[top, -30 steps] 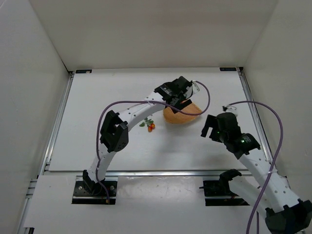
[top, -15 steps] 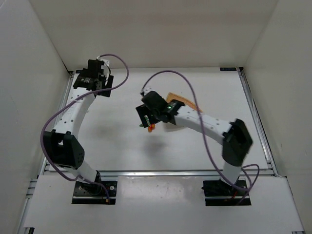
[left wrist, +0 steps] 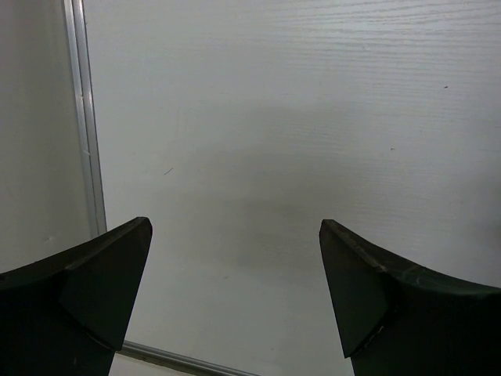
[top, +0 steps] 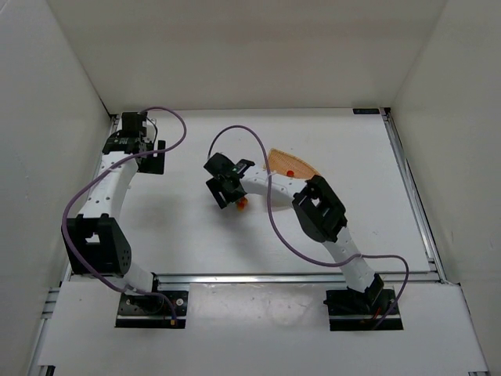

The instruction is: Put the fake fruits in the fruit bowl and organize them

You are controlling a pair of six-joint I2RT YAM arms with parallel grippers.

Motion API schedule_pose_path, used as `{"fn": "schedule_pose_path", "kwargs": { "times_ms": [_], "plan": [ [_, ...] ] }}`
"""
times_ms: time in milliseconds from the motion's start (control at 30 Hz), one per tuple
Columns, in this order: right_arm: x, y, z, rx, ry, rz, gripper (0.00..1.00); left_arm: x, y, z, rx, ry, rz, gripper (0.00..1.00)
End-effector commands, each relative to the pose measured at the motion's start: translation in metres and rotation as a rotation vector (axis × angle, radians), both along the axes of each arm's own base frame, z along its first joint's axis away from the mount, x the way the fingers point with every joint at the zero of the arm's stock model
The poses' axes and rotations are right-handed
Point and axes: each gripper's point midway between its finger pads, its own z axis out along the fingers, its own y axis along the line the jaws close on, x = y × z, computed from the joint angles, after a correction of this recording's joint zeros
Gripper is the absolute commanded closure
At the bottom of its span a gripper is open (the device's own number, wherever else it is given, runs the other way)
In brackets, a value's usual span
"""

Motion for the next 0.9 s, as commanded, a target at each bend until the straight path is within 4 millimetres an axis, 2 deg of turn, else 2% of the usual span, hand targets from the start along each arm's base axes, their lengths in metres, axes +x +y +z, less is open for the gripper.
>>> {"fn": "schedule_pose_path", "kwargs": {
  "times_ms": [0, 33, 100, 200, 233, 267, 367, 400, 500, 567, 600, 700, 733, 767, 800, 833, 867],
  "plan": [
    [0.014, 0.000, 0.007, 0.020, -0.005, -0.023, 0.20, -0.004, -0.003, 0.014, -0.035, -0.058, -0.004, 0.01],
    [0.016, -0.003, 0.000, 0.014, 0.006, -0.043, 0.27, -0.003, -0.005, 0.014, -0.043, -0.058, -0.010, 0.01],
    [0.016, -0.008, -0.009, 0.008, 0.030, -0.057, 0.32, -0.003, -0.005, 0.014, -0.043, -0.058, -0.010, 0.01],
    [0.009, -0.004, -0.016, 0.024, 0.070, -0.038, 0.51, -0.005, -0.005, 0.011, -0.043, -0.049, -0.010, 0.01],
    [0.005, -0.004, -0.019, 0.025, 0.087, -0.032, 0.59, -0.005, -0.005, 0.011, -0.043, -0.049, -0.010, 0.01],
    [0.004, -0.003, -0.019, 0.031, 0.095, -0.028, 0.76, -0.005, -0.005, 0.011, -0.043, -0.049, -0.010, 0.01],
    [0.001, -0.002, -0.015, 0.048, 0.103, -0.043, 0.95, -0.007, -0.005, 0.007, -0.043, -0.040, -0.010, 0.01],
    [0.002, -0.001, -0.007, 0.061, 0.093, -0.042, 0.99, -0.007, -0.005, 0.007, -0.043, -0.040, -0.010, 0.01],
    [0.001, 0.008, 0.019, 0.130, 0.084, -0.032, 1.00, -0.009, -0.004, 0.004, -0.056, -0.032, 0.002, 0.01],
    [-0.003, 0.019, 0.051, 0.207, 0.063, -0.026, 1.00, -0.011, -0.004, 0.000, -0.056, -0.023, 0.002, 0.01],
    [0.000, 0.023, 0.081, 0.269, 0.025, -0.032, 1.00, -0.011, -0.004, 0.000, -0.056, -0.023, 0.002, 0.01],
    [0.001, 0.022, 0.121, 0.369, -0.033, -0.078, 1.00, -0.011, -0.004, 0.004, -0.055, -0.034, 0.002, 0.01],
    [-0.004, 0.013, 0.139, 0.402, -0.056, -0.095, 1.00, -0.011, -0.004, 0.004, -0.055, -0.034, 0.002, 0.01],
    [0.002, 0.003, 0.147, 0.415, -0.085, -0.132, 1.00, -0.011, -0.004, 0.004, -0.055, -0.034, 0.002, 0.01],
    [0.008, -0.008, 0.166, 0.461, -0.111, -0.185, 1.00, -0.013, -0.004, 0.001, -0.056, -0.025, 0.002, 0.01],
    [0.012, -0.017, 0.168, 0.470, -0.121, -0.222, 1.00, -0.013, -0.004, 0.001, -0.056, -0.025, 0.002, 0.01],
    [0.014, -0.031, 0.156, 0.446, -0.111, -0.261, 1.00, -0.013, -0.004, 0.001, -0.056, -0.025, 0.002, 0.01]
  ]
}}
